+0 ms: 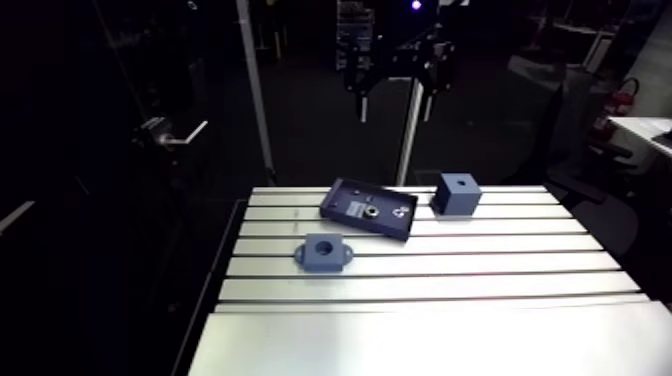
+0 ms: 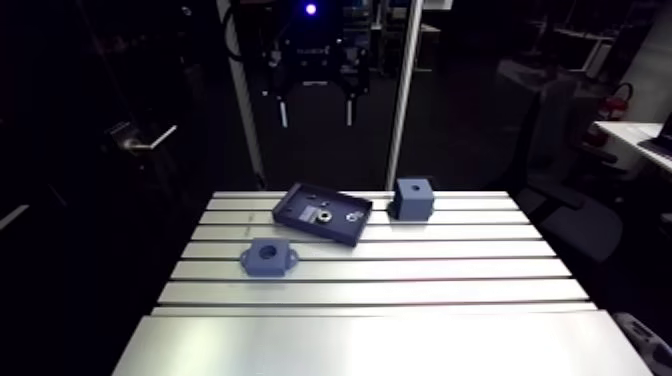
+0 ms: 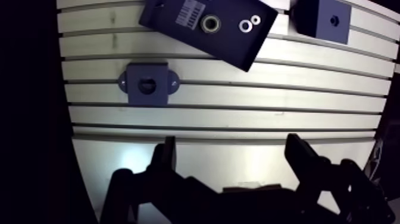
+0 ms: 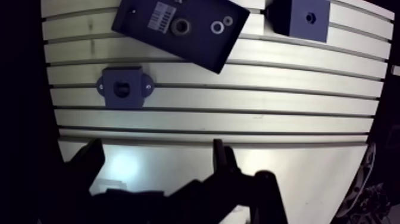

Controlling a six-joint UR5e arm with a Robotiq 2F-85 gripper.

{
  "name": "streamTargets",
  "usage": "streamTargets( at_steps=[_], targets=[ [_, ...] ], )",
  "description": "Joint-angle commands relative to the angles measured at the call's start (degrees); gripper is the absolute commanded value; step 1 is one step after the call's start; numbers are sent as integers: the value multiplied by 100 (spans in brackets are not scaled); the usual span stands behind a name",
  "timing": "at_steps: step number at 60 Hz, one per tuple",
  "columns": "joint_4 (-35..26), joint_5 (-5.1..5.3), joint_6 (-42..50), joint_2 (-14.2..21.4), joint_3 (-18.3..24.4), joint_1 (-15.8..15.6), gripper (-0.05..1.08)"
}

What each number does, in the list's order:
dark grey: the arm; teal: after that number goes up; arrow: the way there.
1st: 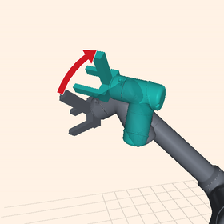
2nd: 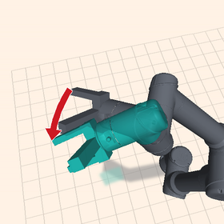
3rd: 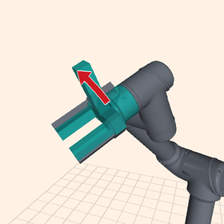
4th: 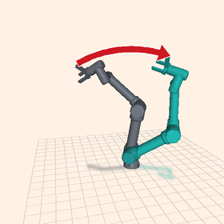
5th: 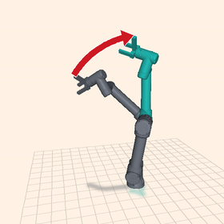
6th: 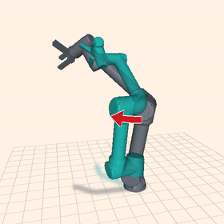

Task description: Pick up the bearing and press it into the housing until flush.

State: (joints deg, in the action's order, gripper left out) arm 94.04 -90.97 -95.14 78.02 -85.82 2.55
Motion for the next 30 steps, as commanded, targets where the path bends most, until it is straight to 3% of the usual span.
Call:
streamTargets(
  at_steps=[1,21,30],
  targets=[
    [537,-39,23,-571,26,0,0],
    [1570,-48,114,-1112,-304,0,1],
    [1866,-48,114,-1195,-392,-7,1]
  ],
)
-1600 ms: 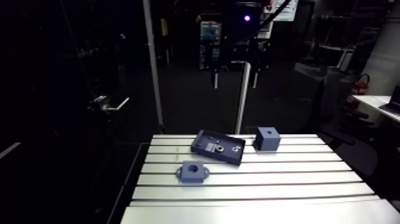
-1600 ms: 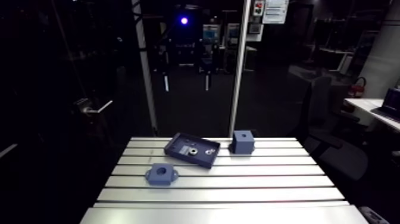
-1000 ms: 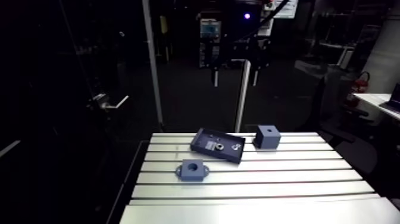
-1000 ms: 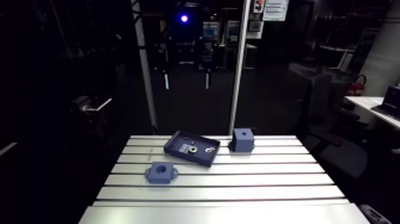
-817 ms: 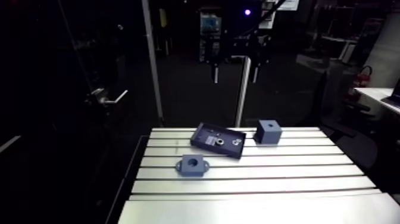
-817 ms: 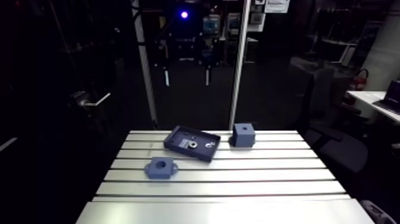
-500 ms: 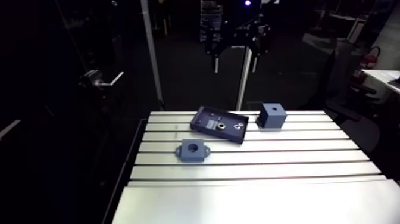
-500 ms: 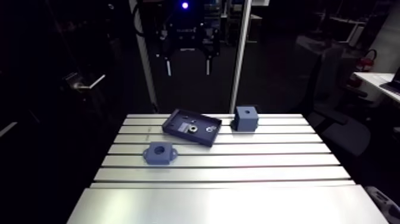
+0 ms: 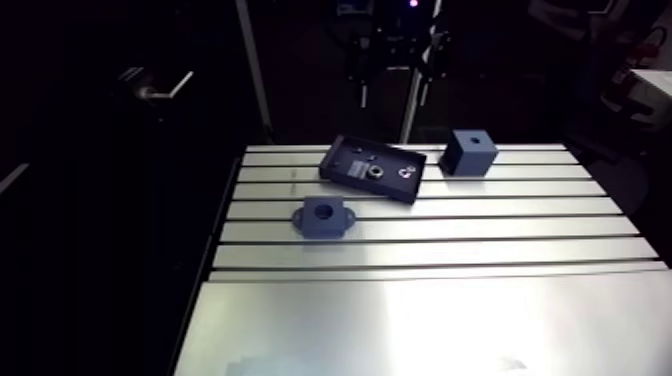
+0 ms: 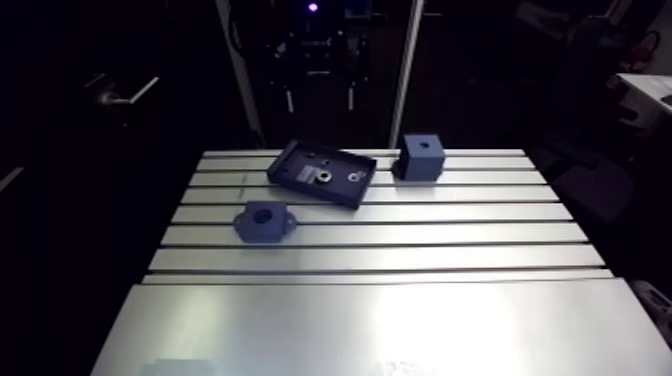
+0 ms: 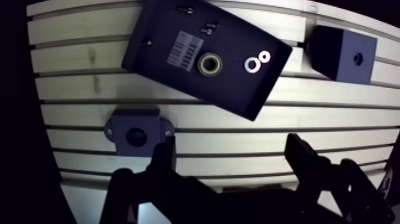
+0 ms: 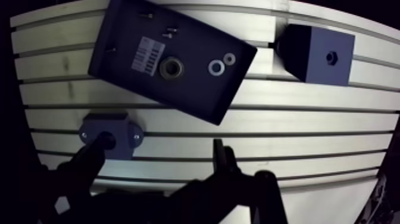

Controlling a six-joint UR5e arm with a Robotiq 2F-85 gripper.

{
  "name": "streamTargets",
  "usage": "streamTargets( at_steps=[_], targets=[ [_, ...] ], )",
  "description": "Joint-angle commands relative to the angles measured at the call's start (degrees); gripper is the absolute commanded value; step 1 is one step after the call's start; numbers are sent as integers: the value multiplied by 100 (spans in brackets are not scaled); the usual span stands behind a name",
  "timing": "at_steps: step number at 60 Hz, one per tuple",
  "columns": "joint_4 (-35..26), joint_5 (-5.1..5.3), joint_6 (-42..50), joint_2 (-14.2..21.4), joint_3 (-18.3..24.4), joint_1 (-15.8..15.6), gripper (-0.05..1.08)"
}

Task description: Pick up the bearing and press it into the housing until flush.

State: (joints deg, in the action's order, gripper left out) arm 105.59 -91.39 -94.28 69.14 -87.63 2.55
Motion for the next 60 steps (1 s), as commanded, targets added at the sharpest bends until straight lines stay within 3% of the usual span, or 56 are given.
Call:
streamTargets(
  at_steps=[1,25,33,60],
  targets=[
    [772,-6,28,-317,-229,-9,1],
    [887,29,46,-485,-329,-18,1],
    [1106,-5,30,-579,-386,-9,2],
    [1407,-59,28,-868,-566,-10,20]
  ],
)
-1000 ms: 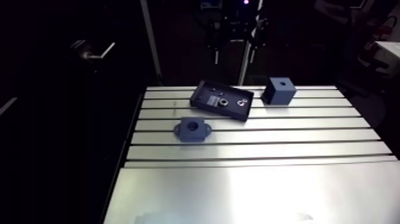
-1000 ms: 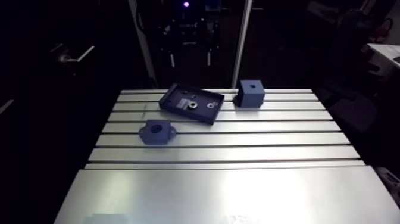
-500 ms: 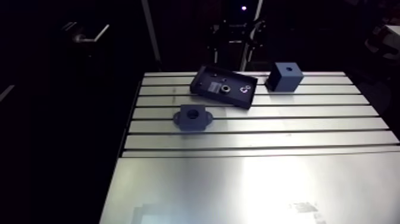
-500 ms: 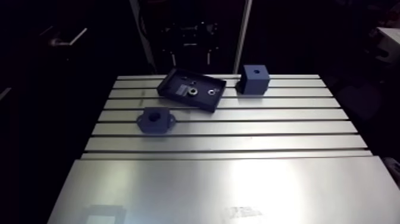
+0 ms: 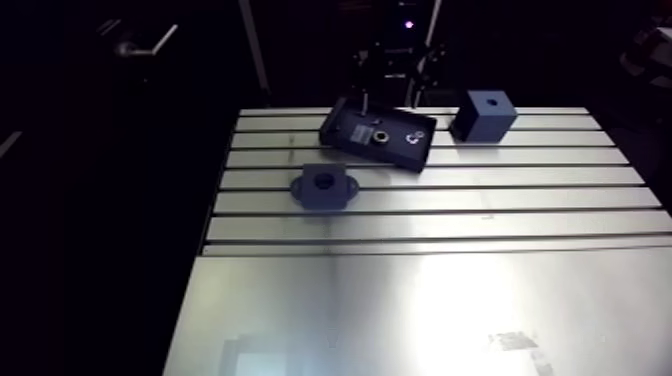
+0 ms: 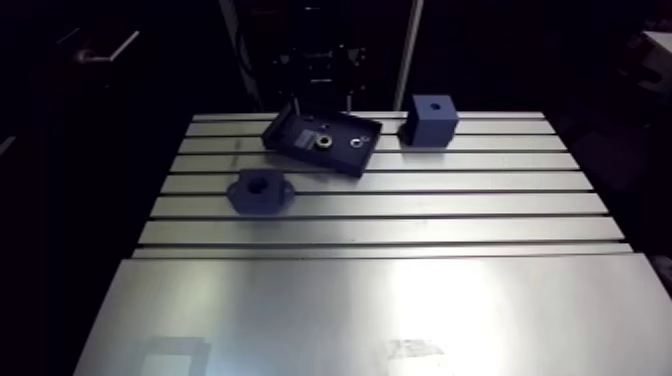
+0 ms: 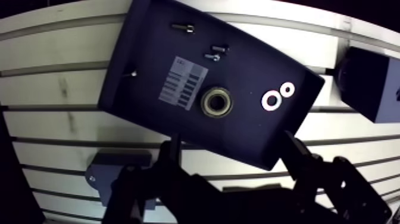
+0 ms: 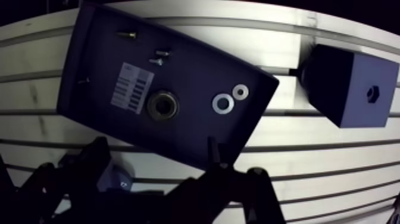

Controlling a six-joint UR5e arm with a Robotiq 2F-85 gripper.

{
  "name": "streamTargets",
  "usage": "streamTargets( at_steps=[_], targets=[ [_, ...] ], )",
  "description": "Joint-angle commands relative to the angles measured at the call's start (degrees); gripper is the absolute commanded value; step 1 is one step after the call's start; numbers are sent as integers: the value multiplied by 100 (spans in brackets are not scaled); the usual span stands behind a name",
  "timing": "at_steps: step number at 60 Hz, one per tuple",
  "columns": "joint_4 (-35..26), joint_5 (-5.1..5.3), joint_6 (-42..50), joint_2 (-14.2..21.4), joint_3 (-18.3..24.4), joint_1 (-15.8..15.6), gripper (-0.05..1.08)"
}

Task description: Pick up the bearing and press it into the housing until flush.

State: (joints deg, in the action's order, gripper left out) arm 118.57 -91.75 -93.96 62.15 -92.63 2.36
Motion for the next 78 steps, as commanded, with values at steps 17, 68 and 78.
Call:
streamTargets(
  at_steps=[17,68,78],
  targets=[
    [224,-50,-57,-346,-84,10,27],
    [338,-49,-65,-622,38,-16,31],
    [338,-49,-65,-638,56,-25,31]
  ],
)
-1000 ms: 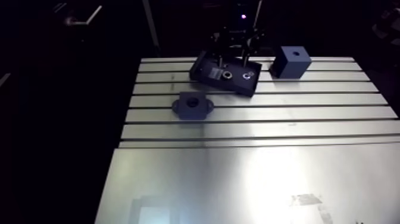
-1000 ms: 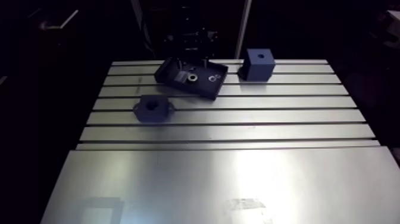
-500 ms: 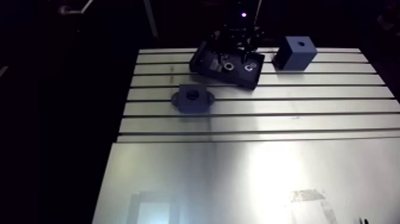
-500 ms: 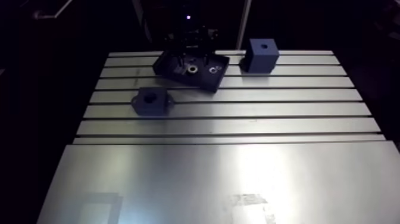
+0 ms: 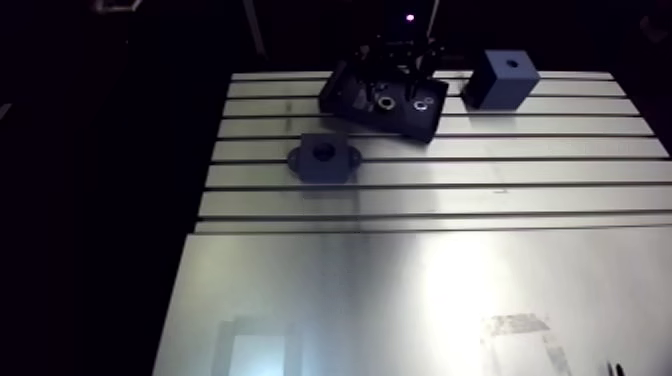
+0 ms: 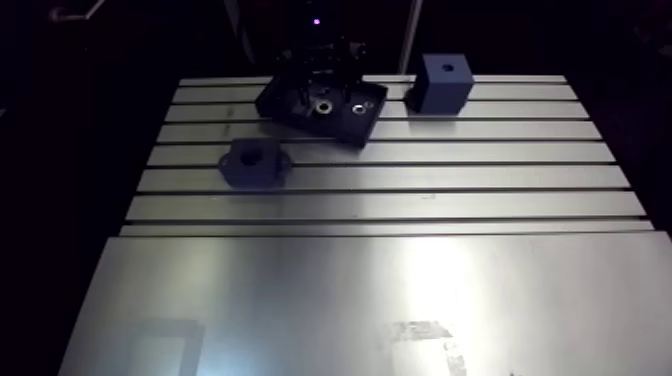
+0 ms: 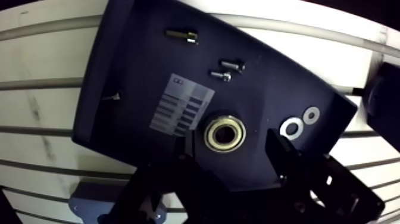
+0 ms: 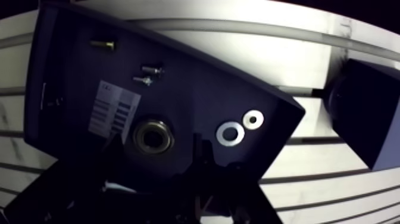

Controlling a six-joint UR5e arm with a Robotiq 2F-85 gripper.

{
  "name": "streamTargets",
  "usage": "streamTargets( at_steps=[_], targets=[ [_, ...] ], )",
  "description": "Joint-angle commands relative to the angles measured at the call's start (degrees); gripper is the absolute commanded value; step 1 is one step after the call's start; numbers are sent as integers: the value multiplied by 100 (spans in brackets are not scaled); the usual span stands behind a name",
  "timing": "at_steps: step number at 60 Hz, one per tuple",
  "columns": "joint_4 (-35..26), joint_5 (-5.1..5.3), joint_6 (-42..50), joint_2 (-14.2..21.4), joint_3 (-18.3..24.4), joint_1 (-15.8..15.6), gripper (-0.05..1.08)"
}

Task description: Pick up the bearing and press it into the housing until flush.

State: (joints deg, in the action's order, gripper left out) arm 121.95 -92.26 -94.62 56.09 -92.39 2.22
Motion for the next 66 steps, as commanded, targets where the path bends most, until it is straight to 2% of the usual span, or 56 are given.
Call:
streamTargets(
  at_steps=[1,19,25,66],
  targets=[
    [0,2,0,-33,40,-11,31],
    [0,2,0,-50,41,-20,32],
    [0,2,0,-77,50,-29,37],
    [-8,10,-8,-86,41,-38,45]
  ],
)
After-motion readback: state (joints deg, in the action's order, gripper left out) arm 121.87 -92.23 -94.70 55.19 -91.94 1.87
